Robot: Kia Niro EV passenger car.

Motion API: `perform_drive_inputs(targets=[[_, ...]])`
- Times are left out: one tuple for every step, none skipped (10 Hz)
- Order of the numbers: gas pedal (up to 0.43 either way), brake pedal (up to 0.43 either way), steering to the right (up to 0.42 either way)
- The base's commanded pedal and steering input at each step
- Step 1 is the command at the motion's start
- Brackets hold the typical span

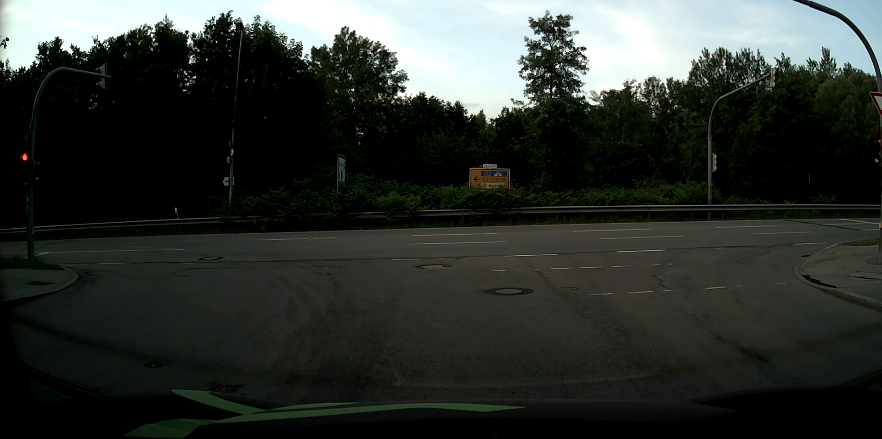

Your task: Follow the waypoints while adhering to traffic rules and regulations

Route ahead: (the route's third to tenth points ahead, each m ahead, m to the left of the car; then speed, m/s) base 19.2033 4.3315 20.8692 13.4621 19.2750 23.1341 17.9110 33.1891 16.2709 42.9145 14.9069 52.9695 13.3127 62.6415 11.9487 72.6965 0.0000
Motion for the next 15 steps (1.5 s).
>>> perform_drive_inputs(targets=[[0.0, 0.323, -0.018], [0.0, 0.323, -0.018], [0.0, 0.323, -0.018], [0.0, 0.329, -0.018], [0.0, 0.323, -0.018], [0.0, 0.323, -0.018], [0.0, 0.323, -0.018], [0.0, 0.329, -0.018], [0.0, 0.329, -0.018], [0.0, 0.323, -0.018], [0.0, 0.329, -0.018], [0.0, 0.323, -0.018], [0.0, 0.323, -0.018], [0.0, 0.329, -0.018], [0.0, 0.323, -0.018]])
